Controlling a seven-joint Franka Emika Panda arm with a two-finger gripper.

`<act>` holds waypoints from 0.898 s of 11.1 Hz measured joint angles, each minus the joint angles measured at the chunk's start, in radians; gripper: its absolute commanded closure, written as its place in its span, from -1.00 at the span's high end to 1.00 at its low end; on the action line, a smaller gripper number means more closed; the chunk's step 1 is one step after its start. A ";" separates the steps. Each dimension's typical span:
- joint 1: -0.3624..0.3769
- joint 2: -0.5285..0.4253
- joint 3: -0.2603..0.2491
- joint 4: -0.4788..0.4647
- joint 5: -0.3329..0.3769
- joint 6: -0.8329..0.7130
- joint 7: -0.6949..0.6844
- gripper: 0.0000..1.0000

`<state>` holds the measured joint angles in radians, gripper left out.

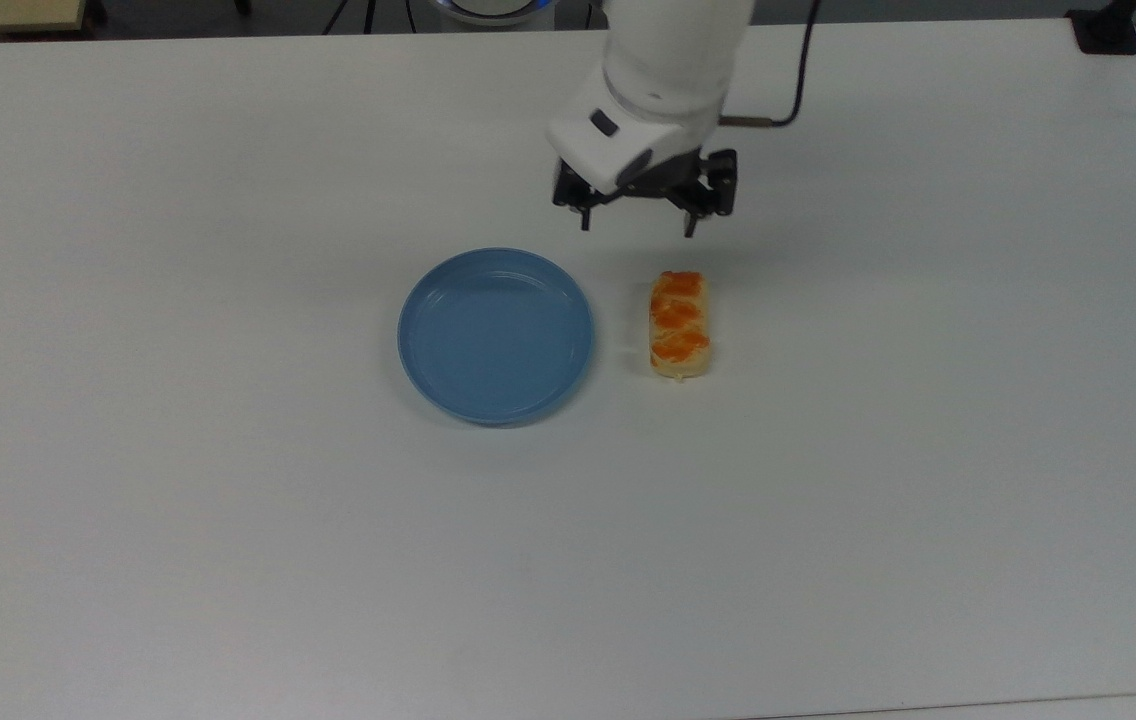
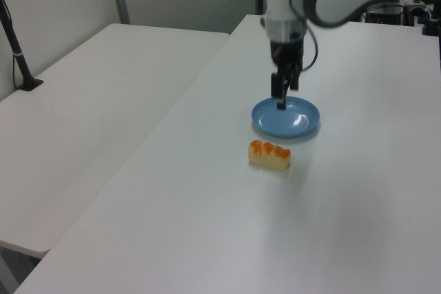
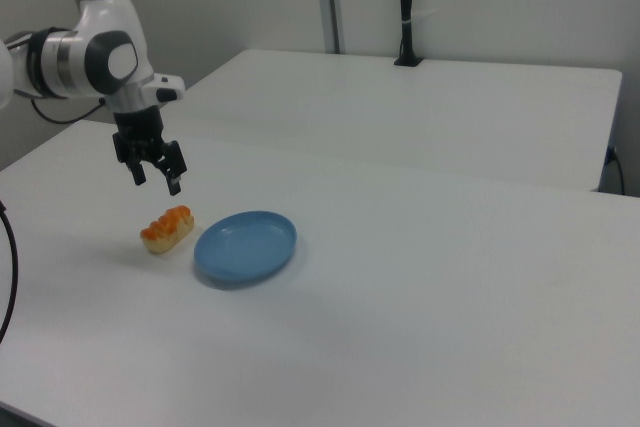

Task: Put the bread onto the plate
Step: 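Move the open gripper over the bread roll and lower it, then close the gripper on the bread roll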

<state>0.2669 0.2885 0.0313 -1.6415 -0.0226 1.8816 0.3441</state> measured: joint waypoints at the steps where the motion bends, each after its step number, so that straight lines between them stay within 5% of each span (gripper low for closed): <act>1: 0.020 0.029 0.000 0.000 0.000 0.026 0.032 1.00; 9: 0.065 0.225 0.000 0.001 -0.053 0.248 0.063 1.00; 10: 0.071 0.228 0.000 0.001 -0.054 0.250 0.082 0.53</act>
<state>0.3375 0.5160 0.0311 -1.6402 -0.0762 2.1317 0.4258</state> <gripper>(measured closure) 0.000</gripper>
